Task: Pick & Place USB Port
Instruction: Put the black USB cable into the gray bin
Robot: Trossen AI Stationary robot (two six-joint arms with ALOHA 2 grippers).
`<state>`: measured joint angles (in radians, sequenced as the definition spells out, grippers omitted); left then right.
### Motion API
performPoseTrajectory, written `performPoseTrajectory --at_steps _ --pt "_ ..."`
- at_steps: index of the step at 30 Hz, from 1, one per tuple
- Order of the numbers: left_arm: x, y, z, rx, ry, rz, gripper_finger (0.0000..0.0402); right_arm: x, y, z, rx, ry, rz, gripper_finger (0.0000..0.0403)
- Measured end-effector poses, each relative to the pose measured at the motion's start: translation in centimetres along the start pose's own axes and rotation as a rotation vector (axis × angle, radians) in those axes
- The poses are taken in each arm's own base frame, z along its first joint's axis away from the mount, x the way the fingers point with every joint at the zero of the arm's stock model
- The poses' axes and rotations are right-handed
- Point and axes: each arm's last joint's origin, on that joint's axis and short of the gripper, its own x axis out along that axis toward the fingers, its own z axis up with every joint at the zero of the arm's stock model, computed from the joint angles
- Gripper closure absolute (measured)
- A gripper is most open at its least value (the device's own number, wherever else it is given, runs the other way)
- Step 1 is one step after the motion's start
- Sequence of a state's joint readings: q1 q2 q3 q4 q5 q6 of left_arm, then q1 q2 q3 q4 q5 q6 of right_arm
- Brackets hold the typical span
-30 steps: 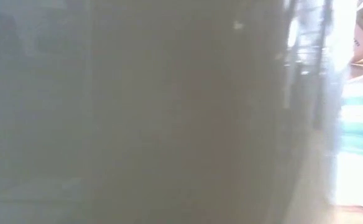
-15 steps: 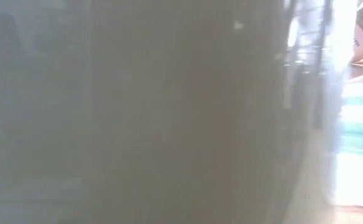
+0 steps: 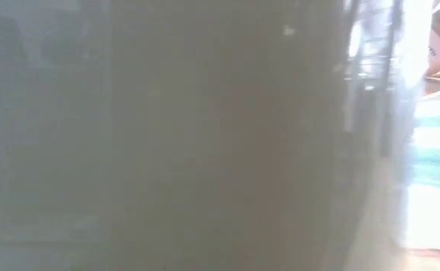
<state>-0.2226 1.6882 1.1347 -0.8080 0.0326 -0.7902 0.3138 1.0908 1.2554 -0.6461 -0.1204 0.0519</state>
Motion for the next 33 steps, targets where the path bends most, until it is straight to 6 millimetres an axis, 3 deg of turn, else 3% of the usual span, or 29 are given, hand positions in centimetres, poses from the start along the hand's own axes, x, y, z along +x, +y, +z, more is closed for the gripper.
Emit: performPoseTrajectory --at_steps 11,23,33 --pt "0.0 0.0 0.1 0.000 -0.019 0.002 0.0289 0.0 0.0 0.1 0.025 -0.007 0.000 0.0199" --pt "-0.2 -1.0 1.7 -0.012 -0.271 -0.010 0.0289 0.0 -0.1 0.1 0.026 -0.009 -0.043 0.0199" --pt "-0.2 -1.0 1.8 -0.014 -0.288 -0.007 0.0289 0.0 -0.2 0.1 0.018 -0.011 -0.065 0.0199"
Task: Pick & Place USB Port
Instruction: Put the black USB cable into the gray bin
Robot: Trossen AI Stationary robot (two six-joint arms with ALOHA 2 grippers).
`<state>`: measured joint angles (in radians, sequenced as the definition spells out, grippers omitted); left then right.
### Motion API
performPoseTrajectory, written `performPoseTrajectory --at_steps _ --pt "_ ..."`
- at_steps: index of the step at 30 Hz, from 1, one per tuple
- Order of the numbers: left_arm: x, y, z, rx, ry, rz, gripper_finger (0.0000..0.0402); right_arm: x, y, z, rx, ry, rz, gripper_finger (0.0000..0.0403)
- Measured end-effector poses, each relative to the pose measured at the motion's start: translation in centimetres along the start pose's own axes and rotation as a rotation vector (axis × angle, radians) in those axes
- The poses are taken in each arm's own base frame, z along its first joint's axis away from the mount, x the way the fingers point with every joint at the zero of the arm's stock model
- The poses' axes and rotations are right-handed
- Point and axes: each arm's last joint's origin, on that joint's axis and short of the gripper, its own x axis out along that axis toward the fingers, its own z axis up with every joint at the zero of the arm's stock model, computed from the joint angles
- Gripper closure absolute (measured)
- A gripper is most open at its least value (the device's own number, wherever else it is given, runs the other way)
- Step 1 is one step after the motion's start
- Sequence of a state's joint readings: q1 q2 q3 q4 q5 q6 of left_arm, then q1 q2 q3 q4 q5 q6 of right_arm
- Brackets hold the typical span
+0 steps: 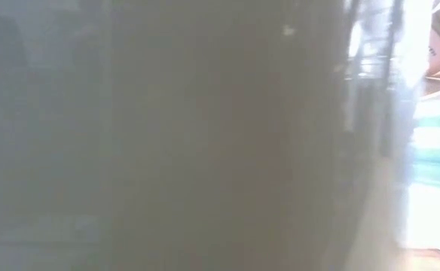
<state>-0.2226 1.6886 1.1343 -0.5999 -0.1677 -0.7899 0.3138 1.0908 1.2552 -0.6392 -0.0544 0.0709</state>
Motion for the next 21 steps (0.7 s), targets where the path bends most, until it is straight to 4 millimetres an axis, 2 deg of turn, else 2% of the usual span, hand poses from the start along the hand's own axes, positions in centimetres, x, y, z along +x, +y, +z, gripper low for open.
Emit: performPoseTrajectory --at_steps 15,21 --pt "0.00 -0.17 -0.01 0.066 0.022 -0.040 0.0289 -0.01 -0.17 0.11 0.000 -0.013 -0.061 0.0199" --pt "-0.02 -0.18 -0.18 0.210 0.044 -0.053 0.0288 -0.02 -0.27 0.26 0.000 -0.032 -0.098 0.0199"
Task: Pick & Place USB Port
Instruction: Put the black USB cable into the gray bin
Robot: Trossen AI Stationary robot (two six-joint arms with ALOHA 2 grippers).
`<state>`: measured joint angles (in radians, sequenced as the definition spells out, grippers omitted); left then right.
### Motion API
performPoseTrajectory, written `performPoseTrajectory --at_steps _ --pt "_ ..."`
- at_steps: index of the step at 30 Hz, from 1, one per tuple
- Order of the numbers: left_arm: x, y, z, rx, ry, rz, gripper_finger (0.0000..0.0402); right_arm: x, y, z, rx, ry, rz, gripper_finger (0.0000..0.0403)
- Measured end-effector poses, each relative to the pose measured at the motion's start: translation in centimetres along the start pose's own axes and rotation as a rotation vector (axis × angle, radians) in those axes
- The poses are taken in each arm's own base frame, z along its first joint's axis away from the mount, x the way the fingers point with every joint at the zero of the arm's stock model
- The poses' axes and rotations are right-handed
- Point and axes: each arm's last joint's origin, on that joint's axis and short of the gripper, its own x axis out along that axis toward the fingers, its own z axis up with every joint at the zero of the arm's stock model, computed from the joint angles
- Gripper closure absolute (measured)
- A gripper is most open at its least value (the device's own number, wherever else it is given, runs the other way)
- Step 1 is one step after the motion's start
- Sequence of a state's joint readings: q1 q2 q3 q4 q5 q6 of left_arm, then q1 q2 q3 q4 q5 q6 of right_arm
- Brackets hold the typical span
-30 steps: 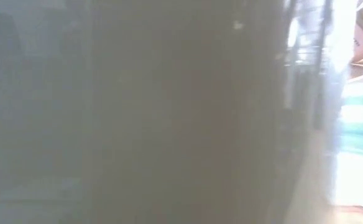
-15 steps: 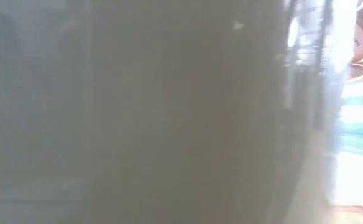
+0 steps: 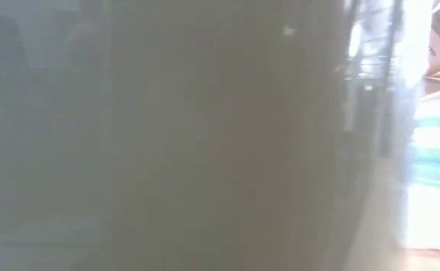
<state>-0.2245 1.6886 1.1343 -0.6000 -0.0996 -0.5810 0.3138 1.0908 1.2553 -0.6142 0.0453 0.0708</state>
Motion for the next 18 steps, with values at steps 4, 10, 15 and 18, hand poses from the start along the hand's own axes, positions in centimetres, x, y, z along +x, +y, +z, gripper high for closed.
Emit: performPoseTrajectory --at_steps 4,10,15,18 --pt "-0.01 0.26 -0.40 0.034 0.044 0.023 0.0270 -0.01 -0.08 0.02 0.000 -0.003 -0.029 0.0199" --pt "-0.05 0.54 -0.84 0.111 0.096 0.041 0.0192 -0.01 -0.15 0.30 0.002 -0.034 -0.056 0.0199" --pt "-0.01 0.21 -0.47 0.105 0.065 -0.007 0.0136 -0.02 -0.15 0.43 0.003 -0.047 -0.055 0.0199" --pt "-0.01 0.14 -0.36 0.106 0.053 -0.014 0.0119 -0.01 -0.14 0.42 0.015 -0.046 -0.055 0.0199"
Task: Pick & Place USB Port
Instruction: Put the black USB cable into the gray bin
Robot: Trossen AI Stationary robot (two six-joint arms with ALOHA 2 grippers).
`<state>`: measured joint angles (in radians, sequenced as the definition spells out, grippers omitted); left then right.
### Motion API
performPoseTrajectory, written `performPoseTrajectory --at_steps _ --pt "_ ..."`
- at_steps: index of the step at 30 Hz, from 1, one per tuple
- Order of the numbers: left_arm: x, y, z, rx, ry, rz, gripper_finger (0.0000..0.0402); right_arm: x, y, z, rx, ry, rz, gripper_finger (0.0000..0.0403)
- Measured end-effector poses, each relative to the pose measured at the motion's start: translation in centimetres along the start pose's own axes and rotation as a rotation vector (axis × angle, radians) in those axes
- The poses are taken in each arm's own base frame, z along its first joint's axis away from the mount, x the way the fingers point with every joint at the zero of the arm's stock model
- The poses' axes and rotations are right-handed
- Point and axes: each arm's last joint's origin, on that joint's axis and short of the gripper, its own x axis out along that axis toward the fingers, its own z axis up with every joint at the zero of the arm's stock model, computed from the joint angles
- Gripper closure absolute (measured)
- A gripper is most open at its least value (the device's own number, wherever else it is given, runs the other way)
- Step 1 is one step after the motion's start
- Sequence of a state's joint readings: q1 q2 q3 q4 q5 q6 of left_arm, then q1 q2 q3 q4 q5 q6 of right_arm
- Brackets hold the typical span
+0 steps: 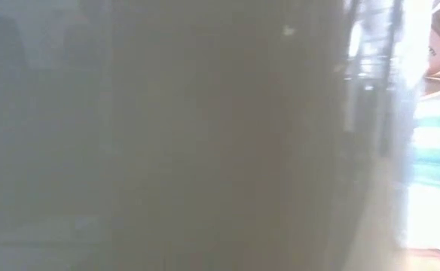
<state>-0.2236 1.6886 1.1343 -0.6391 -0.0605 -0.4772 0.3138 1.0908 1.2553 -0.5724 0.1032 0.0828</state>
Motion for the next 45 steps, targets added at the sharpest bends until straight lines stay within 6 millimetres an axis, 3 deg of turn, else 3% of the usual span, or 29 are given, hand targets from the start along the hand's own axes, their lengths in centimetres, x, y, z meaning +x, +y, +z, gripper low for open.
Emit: performPoseTrajectory --at_steps 12,18,25,40,45 --pt "0.0 -0.1 0.2 -0.011 -0.024 -0.011 0.0112 0.0 0.0 -0.3 0.008 0.030 0.009 0.0199" --pt "0.0 -0.4 0.2 -0.226 0.031 -0.115 0.0112 0.0 0.2 -0.3 0.009 0.039 0.074 0.0199" --pt "-0.1 -1.0 0.1 -0.168 0.084 -0.230 0.0112 0.0 0.2 -0.4 0.002 0.044 0.085 0.0199" --pt "-0.1 -1.0 -0.4 -0.103 0.058 -0.118 0.0112 0.0 0.2 -0.4 0.003 0.045 0.081 0.0199" --pt "-0.1 -0.4 -1.1 -0.169 0.113 -0.029 0.0112 0.0 0.2 -0.4 0.003 0.044 0.080 0.0199"
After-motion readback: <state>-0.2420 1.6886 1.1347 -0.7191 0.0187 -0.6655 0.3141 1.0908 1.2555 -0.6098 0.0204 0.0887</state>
